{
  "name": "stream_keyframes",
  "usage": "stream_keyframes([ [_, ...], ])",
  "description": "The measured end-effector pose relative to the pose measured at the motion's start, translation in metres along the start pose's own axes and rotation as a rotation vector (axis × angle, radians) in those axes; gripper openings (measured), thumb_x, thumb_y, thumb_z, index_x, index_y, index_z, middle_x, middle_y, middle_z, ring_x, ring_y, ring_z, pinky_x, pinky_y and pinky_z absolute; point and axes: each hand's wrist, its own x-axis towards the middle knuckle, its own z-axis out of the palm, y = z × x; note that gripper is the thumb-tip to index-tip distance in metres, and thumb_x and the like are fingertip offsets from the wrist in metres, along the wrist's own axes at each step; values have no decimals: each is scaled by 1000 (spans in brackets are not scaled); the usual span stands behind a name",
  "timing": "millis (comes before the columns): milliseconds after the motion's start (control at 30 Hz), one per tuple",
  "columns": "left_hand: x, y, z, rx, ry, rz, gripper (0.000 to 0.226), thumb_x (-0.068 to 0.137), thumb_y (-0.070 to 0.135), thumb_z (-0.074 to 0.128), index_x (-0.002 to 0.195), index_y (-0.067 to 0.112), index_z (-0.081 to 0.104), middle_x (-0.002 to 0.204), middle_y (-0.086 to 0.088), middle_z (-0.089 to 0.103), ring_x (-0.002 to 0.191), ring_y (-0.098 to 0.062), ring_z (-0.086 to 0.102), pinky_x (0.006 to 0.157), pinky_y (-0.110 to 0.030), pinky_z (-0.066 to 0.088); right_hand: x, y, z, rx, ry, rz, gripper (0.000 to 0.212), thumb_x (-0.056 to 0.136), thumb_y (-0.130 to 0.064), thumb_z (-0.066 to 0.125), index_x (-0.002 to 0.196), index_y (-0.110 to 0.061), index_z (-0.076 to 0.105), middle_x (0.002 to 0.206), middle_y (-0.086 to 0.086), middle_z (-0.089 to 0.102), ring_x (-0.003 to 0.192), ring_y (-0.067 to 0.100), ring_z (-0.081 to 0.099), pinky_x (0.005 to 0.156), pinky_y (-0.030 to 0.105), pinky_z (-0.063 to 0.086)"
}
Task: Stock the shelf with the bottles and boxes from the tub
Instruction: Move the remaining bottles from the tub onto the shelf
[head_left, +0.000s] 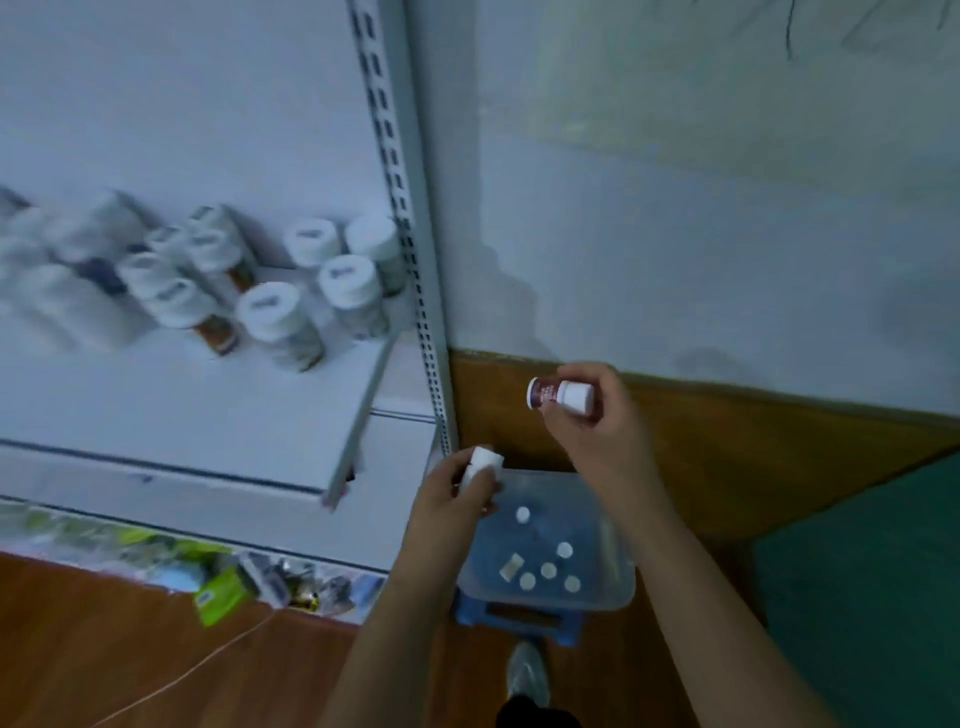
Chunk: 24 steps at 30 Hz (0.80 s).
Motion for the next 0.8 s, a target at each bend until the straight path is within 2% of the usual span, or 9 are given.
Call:
stream_keyframes([
  [100, -56, 28, -40, -90, -29, 115, 20, 97, 22, 57, 113, 17, 69, 96, -6, 73, 83, -10, 66, 70, -19, 51, -29, -65, 16, 43, -44, -134, 23, 86, -24, 73, 104, -29, 60, 98, -15, 66, 89, -2, 63, 70, 15, 52],
  [167, -91, 39, -71, -160, -1, 156, 19, 99, 21, 55, 110, 18, 70, 88, -1, 73, 80, -9, 66, 71, -19, 53, -53, -102, 33, 164, -95, -196, 18, 90, -31, 69, 107, -28, 62, 99, -15, 68, 93, 1, 65, 77, 16, 52],
  [267, -134, 44, -123, -244, 100, 199, 21, 100, 21, 52, 107, 13, 69, 89, -6, 73, 84, -13, 69, 73, -22, 54, -90, -144, 68, 404, -183, -209, 34, 91, -42, 55, 120, -25, 60, 108, -14, 68, 102, 7, 66, 86, 21, 53],
  [367, -175, 45, -175, -327, 203, 241, 22, 101, 19, 50, 106, 11, 69, 89, -10, 72, 86, -21, 69, 78, -27, 56, -124, -174, 109, 537, -302, -224, 48, 89, -39, 53, 133, -21, 54, 125, -4, 61, 108, 11, 66, 93, 30, 54],
  [433, -201, 42, -207, -364, 255, 257, 21, 101, 19, 49, 108, 14, 68, 89, -8, 73, 89, -21, 70, 80, -28, 56, -145, -190, 136, 551, -377, -234, 50, 88, -37, 55, 136, -23, 51, 119, -11, 63, 102, 9, 68, 93, 34, 54],
  [500, -226, 36, -236, -369, 308, 268, 21, 100, 21, 51, 113, 14, 67, 95, -9, 73, 93, -22, 71, 82, -28, 56, -164, -201, 159, 560, -427, -244, 47, 87, -35, 58, 132, -21, 52, 103, -21, 68, 99, 8, 69, 94, 39, 54],
  [567, -246, 29, -261, -357, 363, 271, 22, 99, 24, 53, 116, 15, 66, 101, -10, 73, 96, -22, 70, 81, -25, 55, -181, -209, 180, 567, -452, -239, 43, 87, -35, 60, 125, -17, 53, 95, -20, 70, 96, 11, 70, 96, 45, 54],
  [667, -266, 19, -290, -347, 449, 263, 21, 98, 25, 55, 115, 18, 66, 101, -8, 73, 93, -19, 70, 74, -21, 54, -199, -214, 208, 554, -501, -219, 30, 87, -37, 60, 115, -26, 59, 96, -18, 71, 98, 15, 70, 98, 48, 52],
  [800, -274, 9, -323, -339, 533, 265, 22, 98, 24, 57, 117, 19, 65, 100, -4, 74, 95, -19, 70, 88, -32, 57, -207, -222, 247, 558, -590, -207, 19, 95, -31, 57, 112, -36, 66, 104, -9, 71, 106, 17, 66, 102, 49, 49],
])
